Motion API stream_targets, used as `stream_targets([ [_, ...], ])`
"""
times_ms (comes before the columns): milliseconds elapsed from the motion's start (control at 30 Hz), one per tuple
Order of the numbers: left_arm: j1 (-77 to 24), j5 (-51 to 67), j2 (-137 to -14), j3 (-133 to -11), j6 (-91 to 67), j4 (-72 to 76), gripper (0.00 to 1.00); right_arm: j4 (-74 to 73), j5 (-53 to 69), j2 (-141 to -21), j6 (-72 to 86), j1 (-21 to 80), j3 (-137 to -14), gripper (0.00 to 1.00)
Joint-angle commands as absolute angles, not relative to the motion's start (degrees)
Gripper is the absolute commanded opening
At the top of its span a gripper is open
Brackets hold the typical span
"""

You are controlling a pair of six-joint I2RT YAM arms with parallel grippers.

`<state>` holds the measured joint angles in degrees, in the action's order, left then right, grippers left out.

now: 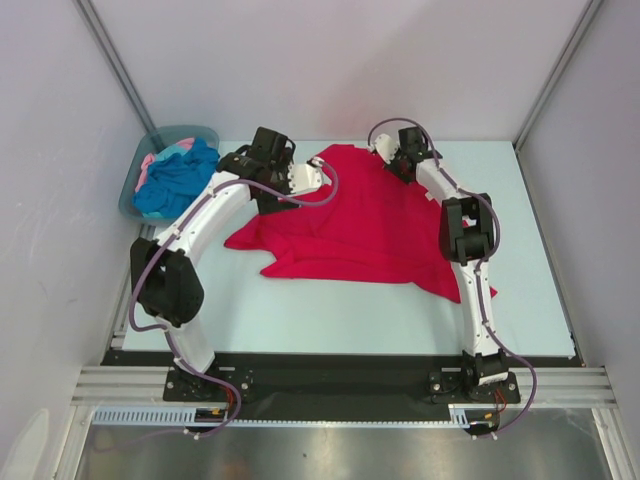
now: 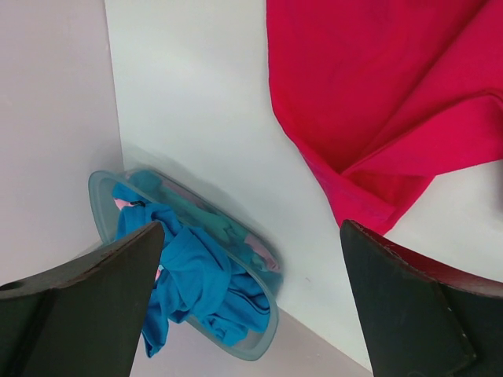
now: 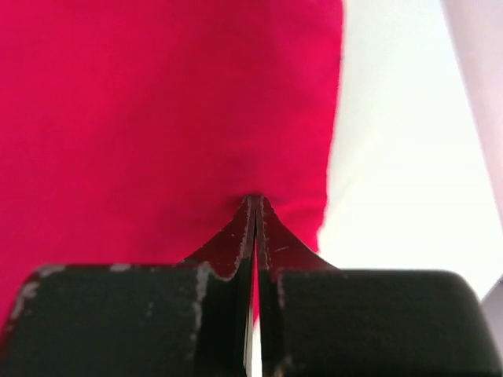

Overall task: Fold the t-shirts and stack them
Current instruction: Flatten the tshirt out

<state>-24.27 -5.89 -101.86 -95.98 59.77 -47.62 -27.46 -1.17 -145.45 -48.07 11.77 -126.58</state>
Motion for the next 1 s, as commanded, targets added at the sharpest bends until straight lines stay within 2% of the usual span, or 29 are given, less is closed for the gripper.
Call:
stream_targets([
  [0, -24.4, -6.4, -98.9, -96.4, 58.4, -45.9, 1.00, -23.8, -5.6, -148.9, -48.3, 10.3, -128.1, 0.00],
  [533, -24.5, -7.2, -98.8, -95.5, 61.0, -42.9, 1.00, -22.9, -13.3, -151.3, -51.2, 3.6, -124.5, 0.00],
  [967, -24.7, -8.8, -100.3, -94.8, 63.8, -41.7, 1.00, -22.7, -20.9, -153.8, -54.7, -7.1, -126.3, 0.00],
])
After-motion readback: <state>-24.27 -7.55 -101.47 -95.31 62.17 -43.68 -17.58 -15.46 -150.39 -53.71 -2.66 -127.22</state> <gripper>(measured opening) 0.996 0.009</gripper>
